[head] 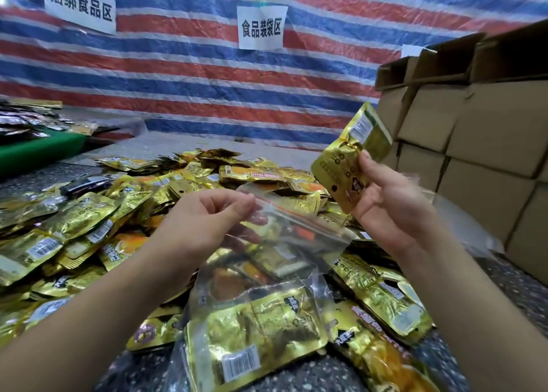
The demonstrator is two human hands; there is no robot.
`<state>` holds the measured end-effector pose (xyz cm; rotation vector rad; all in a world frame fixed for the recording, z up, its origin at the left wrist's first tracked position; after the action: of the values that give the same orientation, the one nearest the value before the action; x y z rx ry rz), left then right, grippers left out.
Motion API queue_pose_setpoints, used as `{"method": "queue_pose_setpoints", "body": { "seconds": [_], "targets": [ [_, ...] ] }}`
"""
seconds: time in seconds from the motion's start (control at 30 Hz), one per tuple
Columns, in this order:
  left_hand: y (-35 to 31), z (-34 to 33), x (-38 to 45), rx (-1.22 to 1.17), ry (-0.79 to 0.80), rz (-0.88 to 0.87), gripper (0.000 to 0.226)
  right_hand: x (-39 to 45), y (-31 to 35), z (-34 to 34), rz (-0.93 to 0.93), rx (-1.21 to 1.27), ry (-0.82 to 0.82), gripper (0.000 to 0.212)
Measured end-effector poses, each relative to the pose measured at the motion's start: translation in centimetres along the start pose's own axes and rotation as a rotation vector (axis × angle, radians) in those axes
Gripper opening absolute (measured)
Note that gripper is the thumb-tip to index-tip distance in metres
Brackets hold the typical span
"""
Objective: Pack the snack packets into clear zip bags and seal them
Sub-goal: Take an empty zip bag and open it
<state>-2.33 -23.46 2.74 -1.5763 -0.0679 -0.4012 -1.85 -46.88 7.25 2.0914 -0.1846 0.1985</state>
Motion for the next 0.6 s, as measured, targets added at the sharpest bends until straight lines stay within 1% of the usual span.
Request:
{"method": "queue_pose_setpoints", "body": {
  "seconds": [0.1, 0.2, 0.27, 0.37, 0.47, 0.53, 0.6],
  "targets": [
    [-0.2, -0.2, 0.0, 0.020, 0.017, -0.011, 0.022, -0.5, -0.1, 0.1, 0.074, -0.069, 0.030, 0.050],
    [-0.4, -0.1, 0.0, 0.011, 0.025, -0.049, 0.025, -0.7, -0.2, -0.1, 0.145, -0.142, 0.062, 0.043],
    [-0.3, 0.0, -0.1, -0.004, 0.016, -0.067, 0.023, -0.9, -0.2, -0.3, 0.175, -0.184, 0.079, 0.040],
    [-0.2, 0.0, -0.1, -0.007, -0.003, -0.074, 0.020, -1.2, -0.4, -0.4, 0.176, -0.216, 0.132, 0.047],
    [-0.3, -0.2, 0.0, -0.002, -0.033, -0.080, 0.022, -1.5, -0.4, -0.6, 0.170, -0.285, 0.214, 0.045],
    [-0.3, -0.2, 0.1, 0.008, -0.055, -0.085, 0.026, -1.6, -0.4, -0.9, 0.205, -0.337, 0.224, 0.043],
    [-0.3, -0.1, 0.1, 0.014, -0.077, -0.086, 0.029, -1.7, -0.2, -1.0, 0.273, -0.345, 0.196, 0.043]
  ]
}}
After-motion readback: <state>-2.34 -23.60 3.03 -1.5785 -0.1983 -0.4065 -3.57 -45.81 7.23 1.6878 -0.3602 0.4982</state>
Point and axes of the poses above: each hand's wrist, its own x-axis towards the middle knuckle, its own z-axis out of the back of the hand, y = z × x, the point moved 1 cm from there along x, towards the middle knuckle, and after that the axes turned 2 degrees about -y, right-handed, at the moved point
